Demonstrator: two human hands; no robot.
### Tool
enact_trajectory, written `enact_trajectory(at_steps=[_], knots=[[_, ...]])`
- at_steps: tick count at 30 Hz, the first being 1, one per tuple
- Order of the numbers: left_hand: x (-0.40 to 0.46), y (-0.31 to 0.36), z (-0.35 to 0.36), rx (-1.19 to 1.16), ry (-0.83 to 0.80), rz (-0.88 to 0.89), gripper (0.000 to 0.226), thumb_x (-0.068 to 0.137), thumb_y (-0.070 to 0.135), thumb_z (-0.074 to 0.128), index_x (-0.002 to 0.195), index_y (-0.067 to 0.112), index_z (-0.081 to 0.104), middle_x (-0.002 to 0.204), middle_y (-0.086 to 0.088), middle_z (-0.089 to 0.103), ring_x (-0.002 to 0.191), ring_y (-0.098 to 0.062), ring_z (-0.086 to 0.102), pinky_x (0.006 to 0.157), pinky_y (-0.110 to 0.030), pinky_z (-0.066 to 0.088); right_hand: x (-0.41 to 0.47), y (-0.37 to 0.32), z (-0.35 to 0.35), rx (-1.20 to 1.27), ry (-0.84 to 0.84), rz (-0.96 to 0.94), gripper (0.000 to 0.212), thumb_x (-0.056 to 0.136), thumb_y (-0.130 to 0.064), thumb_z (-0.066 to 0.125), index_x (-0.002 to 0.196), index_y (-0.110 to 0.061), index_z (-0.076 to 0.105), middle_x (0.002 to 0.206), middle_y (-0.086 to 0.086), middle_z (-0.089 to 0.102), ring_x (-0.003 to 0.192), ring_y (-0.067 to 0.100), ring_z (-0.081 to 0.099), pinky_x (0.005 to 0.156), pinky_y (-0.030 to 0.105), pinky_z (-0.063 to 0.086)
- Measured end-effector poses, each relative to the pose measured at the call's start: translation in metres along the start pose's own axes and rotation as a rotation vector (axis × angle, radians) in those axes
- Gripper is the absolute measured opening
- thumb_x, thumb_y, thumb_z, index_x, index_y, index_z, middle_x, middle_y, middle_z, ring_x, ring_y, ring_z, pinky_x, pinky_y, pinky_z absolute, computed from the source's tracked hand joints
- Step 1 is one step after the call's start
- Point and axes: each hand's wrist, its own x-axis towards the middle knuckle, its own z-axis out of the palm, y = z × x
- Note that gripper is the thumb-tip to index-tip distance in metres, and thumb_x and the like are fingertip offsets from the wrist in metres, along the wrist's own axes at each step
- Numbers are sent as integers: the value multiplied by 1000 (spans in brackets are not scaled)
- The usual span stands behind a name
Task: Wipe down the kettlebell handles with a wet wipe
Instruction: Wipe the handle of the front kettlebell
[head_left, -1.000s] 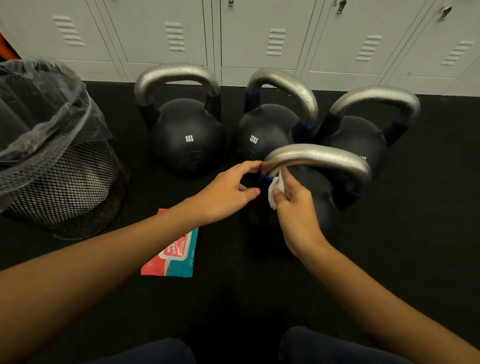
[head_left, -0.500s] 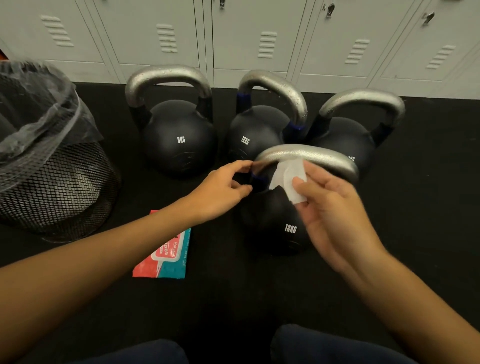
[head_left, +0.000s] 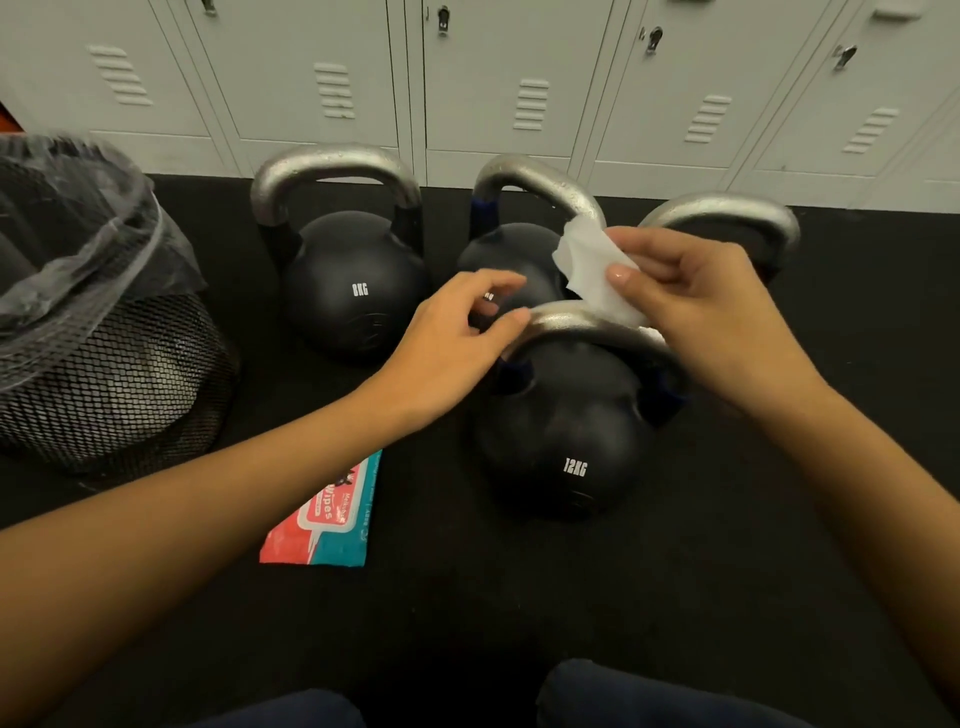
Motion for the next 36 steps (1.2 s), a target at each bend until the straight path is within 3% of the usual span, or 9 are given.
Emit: enact_trajectory(at_steps=[3, 7, 12, 16, 20, 23, 28, 31, 36], knots=[[2, 27, 3, -234, -47, 26, 25, 90, 26, 65, 114, 19, 64, 105, 4, 68, 96, -5, 65, 80, -17, 50, -1, 0, 9, 225, 6, 16, 27, 96, -6, 59, 122, -13, 65, 104, 1, 76, 98, 11, 71, 85, 25, 56], [2, 43, 11, -426, -15, -20, 40, 85, 24, 70, 121, 10, 58, 105, -4, 70, 95, -12, 70, 80, -23, 55, -3, 2, 15, 314, 48, 6, 27, 94, -5, 61, 121, -7, 63, 106, 6, 75, 98, 17, 72, 82, 27, 57], [8, 46, 14, -535, 100, -85, 31, 86, 8, 69, 113, 7, 53, 100, -11, 70, 90, -18, 72, 79, -27, 58, -3, 0, 16, 437, 62, 8, 19, 94, -4, 59, 111, -10, 65, 105, 5, 74, 102, 21, 71, 87, 34, 57], [14, 43, 11, -537, 30, -48, 17, 89, 6, 64, 106, 9, 64, 103, -12, 71, 96, -19, 71, 80, -27, 56, 3, -4, 10, 577, 36, 57, 19, 100, -10, 50, 108, -3, 66, 113, 13, 71, 107, 27, 68, 86, 35, 56], [13, 46, 8, -444, -48, 10, 24, 93, 6, 60, 115, 8, 66, 111, -9, 68, 101, -19, 69, 88, -32, 56, 11, 0, 2, 522, -124, 115, 37, 96, -12, 56, 133, -11, 55, 124, 5, 66, 114, 20, 65, 87, 31, 55], [15, 46, 7, -325, -17, 39, 21, 91, 10, 63, 111, 10, 70, 105, -8, 71, 99, -18, 69, 92, -33, 54, 10, 1, 4, 443, -187, 66, 37, 94, -14, 57, 131, -12, 59, 124, 7, 68, 114, 20, 65, 93, 35, 55], [15, 48, 9, -391, 81, 39, 11, 85, 8, 70, 96, 10, 72, 94, -11, 73, 93, -25, 69, 86, -27, 56, 8, 2, 4, 474, -16, 38, 24, 95, -10, 58, 117, -4, 67, 109, 11, 73, 104, 27, 70, 82, 36, 59], [19, 44, 2, -476, 108, -16, 10, 86, 9, 69, 96, 11, 71, 99, -10, 72, 98, -23, 68, 91, -37, 55, 9, 3, -2, 419, 77, 29, 15, 95, -13, 60, 107, -10, 69, 98, 4, 76, 93, 21, 71, 73, 31, 57], [24, 44, 2, -637, 14, -151, 6, 93, 8, 60, 98, 8, 62, 102, -11, 69, 96, -19, 69, 80, -31, 57, 7, 7, -12, 296, 147, 42, 7, 94, -22, 64, 97, -18, 70, 102, 4, 74, 104, 24, 68, 94, 47, 53]])
